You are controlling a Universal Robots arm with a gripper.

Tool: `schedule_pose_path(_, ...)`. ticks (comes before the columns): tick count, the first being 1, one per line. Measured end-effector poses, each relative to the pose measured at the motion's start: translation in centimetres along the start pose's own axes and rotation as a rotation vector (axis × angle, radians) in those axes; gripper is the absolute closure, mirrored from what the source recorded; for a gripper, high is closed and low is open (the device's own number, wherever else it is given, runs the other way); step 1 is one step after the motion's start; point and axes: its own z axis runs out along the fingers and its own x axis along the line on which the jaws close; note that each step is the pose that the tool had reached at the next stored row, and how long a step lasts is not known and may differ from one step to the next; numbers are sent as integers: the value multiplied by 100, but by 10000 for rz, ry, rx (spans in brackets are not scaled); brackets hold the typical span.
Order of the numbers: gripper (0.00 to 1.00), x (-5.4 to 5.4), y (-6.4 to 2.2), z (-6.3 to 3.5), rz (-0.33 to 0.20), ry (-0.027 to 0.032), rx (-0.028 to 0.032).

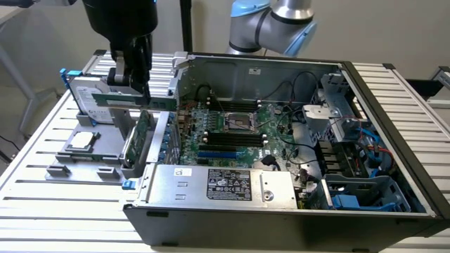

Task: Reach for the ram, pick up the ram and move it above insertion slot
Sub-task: 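Pick up the ram and move it above insertion slot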

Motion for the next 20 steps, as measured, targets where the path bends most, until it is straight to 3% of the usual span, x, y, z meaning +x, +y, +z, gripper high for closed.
schedule_pose_path(10,87,-12,-402,-15,-4,-25,44)
schedule_pose_path(20,87,-144,-779,0,-5,-25,86)
